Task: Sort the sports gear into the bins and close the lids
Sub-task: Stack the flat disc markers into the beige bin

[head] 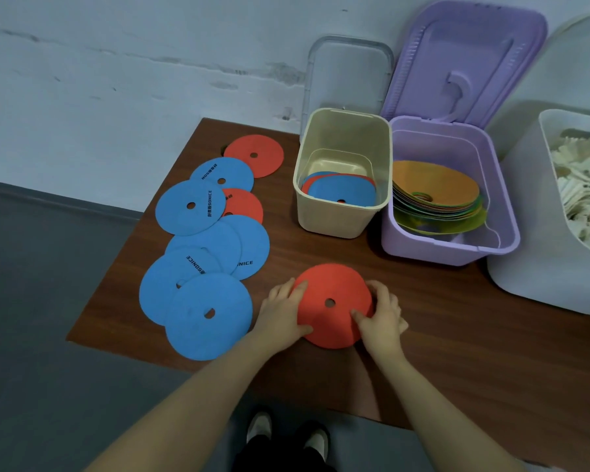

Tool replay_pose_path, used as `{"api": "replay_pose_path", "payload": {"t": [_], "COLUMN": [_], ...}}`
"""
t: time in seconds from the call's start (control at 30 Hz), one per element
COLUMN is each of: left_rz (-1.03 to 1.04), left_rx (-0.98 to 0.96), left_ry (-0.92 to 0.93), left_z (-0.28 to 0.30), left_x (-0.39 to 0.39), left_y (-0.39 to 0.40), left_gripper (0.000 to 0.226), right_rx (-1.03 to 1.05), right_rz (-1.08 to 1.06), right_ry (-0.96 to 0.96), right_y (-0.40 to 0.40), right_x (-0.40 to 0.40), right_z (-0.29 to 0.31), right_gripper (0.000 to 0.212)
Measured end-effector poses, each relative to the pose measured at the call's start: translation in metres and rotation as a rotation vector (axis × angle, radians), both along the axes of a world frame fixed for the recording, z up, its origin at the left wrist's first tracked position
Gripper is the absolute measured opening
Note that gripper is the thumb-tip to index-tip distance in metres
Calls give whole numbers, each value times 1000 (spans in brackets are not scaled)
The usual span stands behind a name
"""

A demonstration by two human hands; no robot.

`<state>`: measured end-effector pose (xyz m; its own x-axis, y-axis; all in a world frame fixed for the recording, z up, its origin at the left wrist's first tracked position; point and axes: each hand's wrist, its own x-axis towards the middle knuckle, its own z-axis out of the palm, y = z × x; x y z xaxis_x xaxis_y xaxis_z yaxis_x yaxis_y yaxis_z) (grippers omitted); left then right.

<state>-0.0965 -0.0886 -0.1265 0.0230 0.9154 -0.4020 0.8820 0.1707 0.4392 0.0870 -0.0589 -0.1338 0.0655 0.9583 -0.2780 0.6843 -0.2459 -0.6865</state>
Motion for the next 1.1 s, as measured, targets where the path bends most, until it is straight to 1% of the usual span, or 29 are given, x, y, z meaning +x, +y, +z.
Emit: {"api": "replay_pose_path", "payload": {"t": [0.07, 0.17, 0.23, 0.3, 0.4, 0.57, 0.73, 0.83, 0.97, 1.1], "left_rz": [-1, 2, -22, -21, 3, 85, 111, 130, 148, 152], "left_rx": [-2, -30, -25, 6, 45, 148, 387, 481, 594, 622], "left_ry": [2, -47, -53, -54, -75, -37, 46, 92, 150, 173], "left_z": [-1, 0, 4, 9, 18, 28, 65, 92, 120, 137], "left_x": [-2, -3, -2, -3, -5, -6, -7, -6, -11, -13], "left_y": [2, 10, 12, 11, 6, -6, 2, 14, 44, 90], "left_gripper": [103, 121, 124, 122, 110, 104, 97, 90, 86, 86], "right_rx": [75, 173, 223, 252, 265, 332, 483, 577, 678, 754], "right_rz": [89, 168, 202, 212, 194, 269, 339, 377, 357, 361], "right_ry": [61, 94, 103, 154, 224, 195, 146, 155, 154, 125], "right_y": [-5, -10, -12, -14, -16, -15, 5, 25, 59, 103], "right_x": [4, 8, 10, 11, 14, 13, 8, 4, -4, -11], "right_z": [3, 13, 17, 19, 20, 30, 63, 84, 110, 136], "right_gripper": [60, 62, 64, 67, 69, 60, 55, 53, 50, 52]}}
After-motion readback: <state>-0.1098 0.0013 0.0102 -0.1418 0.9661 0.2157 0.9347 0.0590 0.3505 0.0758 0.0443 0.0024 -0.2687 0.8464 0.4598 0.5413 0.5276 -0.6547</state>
